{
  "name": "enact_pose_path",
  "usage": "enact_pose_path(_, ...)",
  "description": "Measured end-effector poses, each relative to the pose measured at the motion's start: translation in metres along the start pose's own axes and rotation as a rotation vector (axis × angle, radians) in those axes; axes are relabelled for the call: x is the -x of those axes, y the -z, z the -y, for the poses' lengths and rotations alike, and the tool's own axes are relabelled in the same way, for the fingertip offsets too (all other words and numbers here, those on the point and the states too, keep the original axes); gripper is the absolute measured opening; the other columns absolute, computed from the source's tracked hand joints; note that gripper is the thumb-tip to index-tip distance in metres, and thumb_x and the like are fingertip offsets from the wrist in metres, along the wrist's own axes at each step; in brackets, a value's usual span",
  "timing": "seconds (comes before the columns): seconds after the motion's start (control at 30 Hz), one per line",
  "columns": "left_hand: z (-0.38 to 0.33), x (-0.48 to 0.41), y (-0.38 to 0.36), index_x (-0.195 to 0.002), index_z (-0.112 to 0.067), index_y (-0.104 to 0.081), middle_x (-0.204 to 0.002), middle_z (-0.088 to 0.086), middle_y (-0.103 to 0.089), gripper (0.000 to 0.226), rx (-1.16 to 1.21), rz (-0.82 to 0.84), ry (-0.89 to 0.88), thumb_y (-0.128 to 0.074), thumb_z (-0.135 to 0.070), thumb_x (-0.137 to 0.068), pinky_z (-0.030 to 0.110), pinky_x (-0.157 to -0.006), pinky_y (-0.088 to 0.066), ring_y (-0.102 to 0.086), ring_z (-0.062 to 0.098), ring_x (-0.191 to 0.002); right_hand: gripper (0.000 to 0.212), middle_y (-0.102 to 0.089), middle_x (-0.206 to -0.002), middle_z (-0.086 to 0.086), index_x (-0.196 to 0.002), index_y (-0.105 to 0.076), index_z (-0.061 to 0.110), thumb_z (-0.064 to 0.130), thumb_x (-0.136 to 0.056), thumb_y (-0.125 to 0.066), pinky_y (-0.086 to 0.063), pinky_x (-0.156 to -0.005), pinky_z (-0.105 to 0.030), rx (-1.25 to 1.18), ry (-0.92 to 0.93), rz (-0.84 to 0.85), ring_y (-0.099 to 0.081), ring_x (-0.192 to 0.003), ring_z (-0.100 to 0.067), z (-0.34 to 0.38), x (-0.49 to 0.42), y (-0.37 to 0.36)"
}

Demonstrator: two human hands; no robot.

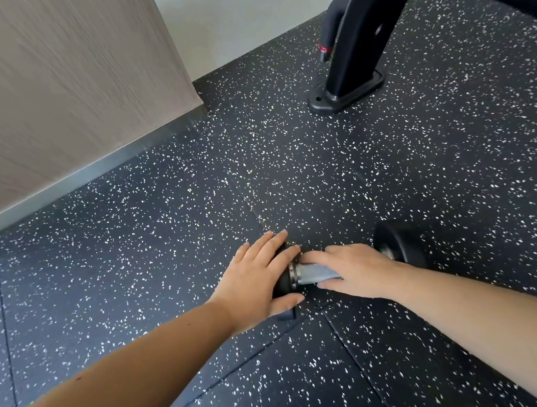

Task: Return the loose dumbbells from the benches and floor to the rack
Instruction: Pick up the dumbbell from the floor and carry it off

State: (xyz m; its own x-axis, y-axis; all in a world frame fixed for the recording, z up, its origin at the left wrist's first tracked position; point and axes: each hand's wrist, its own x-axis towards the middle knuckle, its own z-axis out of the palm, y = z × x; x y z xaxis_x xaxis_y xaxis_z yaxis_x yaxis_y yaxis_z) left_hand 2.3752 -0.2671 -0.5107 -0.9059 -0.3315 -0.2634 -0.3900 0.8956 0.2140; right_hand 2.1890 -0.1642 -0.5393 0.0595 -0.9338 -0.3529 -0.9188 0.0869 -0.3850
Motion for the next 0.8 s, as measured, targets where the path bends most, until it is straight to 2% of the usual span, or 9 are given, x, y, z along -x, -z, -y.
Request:
enact_pose_path(0.17, -0.01, 0.003, -0.002, -0.143, -0.024, -0.011, -0.154, 0.001, -0.007, 0.08, 0.147, -0.049, 0.107, -0.053, -0.052, -0.081, 0.035, -0.114, -0.011, -0.011, 0.019, -0.139, 0.046, -0.057, -0.104, -0.004, -0.129, -0.033, 0.039, 0.036, -0.088, -0.054, -0.038, -0.075, -0.032, -0.088, -0.044, 0.066, -0.056, -0.096, -0.027, 0.003, 0.0, 0.005)
enact_pose_path(0.27, -0.018, 0.006, -0.003, -0.143, -0.025, -0.015, -0.153, -0.003, -0.006, 0.08, 0.414, -0.074, 0.21, -0.062, -0.036, -0.079, 0.025, -0.107, -0.024, -0.028, 0.02, -0.133, 0.047, -0.057, -0.107, -0.003, -0.127, -0.034, 0.042, 0.032, -0.086, -0.057, -0.037, -0.074, -0.031, -0.183, -0.109, 0.119, -0.054, -0.097, -0.025, 0.007, 0.001, 0.009)
enact_pose_path(0.33, -0.019, 0.006, -0.002, -0.141, -0.026, -0.021, -0.153, -0.008, -0.008, 0.072, 0.558, -0.116, 0.28, -0.061, -0.028, -0.081, 0.01, -0.094, -0.026, -0.038, 0.015, -0.126, 0.047, -0.058, -0.106, -0.001, -0.125, -0.035, 0.043, 0.03, -0.086, -0.057, -0.04, -0.069, -0.032, -0.267, -0.162, 0.145, -0.055, -0.087, -0.02, 0.01, 0.002, 0.01)
enact_pose_path(0.4, -0.017, 0.003, 0.001, -0.139, -0.027, -0.028, -0.151, -0.01, -0.015, 0.064, 0.629, -0.155, 0.318, -0.059, -0.024, -0.083, 0.004, -0.089, -0.022, -0.039, 0.01, -0.124, 0.046, -0.058, -0.099, 0.001, -0.122, -0.035, 0.043, 0.028, -0.085, -0.057, -0.041, -0.058, -0.03, -0.35, -0.211, 0.154, -0.053, -0.066, -0.013, 0.013, 0.003, 0.011)
enact_pose_path(0.47, -0.014, -0.002, 0.005, -0.137, -0.027, -0.033, -0.148, -0.009, -0.025, 0.06, 0.651, -0.183, 0.314, -0.058, -0.022, -0.083, 0.007, -0.096, -0.023, -0.037, 0.008, -0.125, 0.045, -0.057, -0.089, 0.003, -0.12, -0.035, 0.043, 0.026, -0.085, -0.056, -0.038, -0.05, -0.026, -0.424, -0.248, 0.143, -0.048, -0.054, -0.01, 0.017, 0.004, 0.01)
enact_pose_path(0.53, -0.013, -0.008, 0.01, -0.134, -0.03, -0.038, -0.139, -0.01, -0.038, 0.057, 0.706, -0.209, 0.3, -0.059, -0.017, -0.083, 0.012, -0.096, -0.03, -0.044, 0.004, -0.117, 0.044, -0.054, -0.08, 0.006, -0.118, -0.035, 0.044, 0.025, -0.085, -0.057, -0.037, -0.047, -0.024, -0.494, -0.285, 0.109, -0.045, -0.05, -0.01, 0.021, 0.005, 0.009)
enact_pose_path(0.63, -0.01, -0.018, 0.029, -0.123, -0.038, -0.05, -0.109, -0.02, -0.054, 0.055, 0.829, -0.288, 0.314, -0.064, -0.009, -0.079, 0.009, -0.075, -0.046, -0.054, -0.01, -0.088, 0.047, -0.059, -0.092, 0.0, -0.12, -0.036, 0.042, 0.019, -0.085, -0.057, -0.045, -0.054, -0.029, -0.65, -0.336, 0.043, -0.05, -0.055, -0.012, 0.029, 0.004, 0.018)
enact_pose_path(0.7, -0.008, -0.025, 0.052, -0.113, -0.039, -0.058, -0.1, -0.025, -0.056, 0.051, 0.904, -0.324, 0.333, -0.067, -0.005, -0.076, 0.009, -0.064, -0.049, -0.055, -0.014, -0.081, 0.051, -0.059, -0.101, -0.003, -0.125, -0.035, 0.038, 0.015, -0.085, -0.058, -0.051, -0.066, -0.036, -0.779, -0.386, 0.014, -0.058, -0.064, -0.018, 0.04, 0.005, 0.036)
enact_pose_path(0.8, -0.009, -0.032, 0.098, -0.099, -0.043, -0.064, -0.094, -0.027, -0.06, 0.046, 0.972, -0.344, 0.354, -0.068, -0.004, -0.074, 0.019, -0.066, -0.054, -0.057, -0.01, -0.072, 0.056, -0.057, -0.103, -0.004, -0.13, -0.031, 0.037, 0.013, -0.086, -0.056, -0.053, -0.065, -0.034, -0.936, -0.442, -0.001, -0.062, -0.066, -0.02, 0.062, 0.013, 0.071)
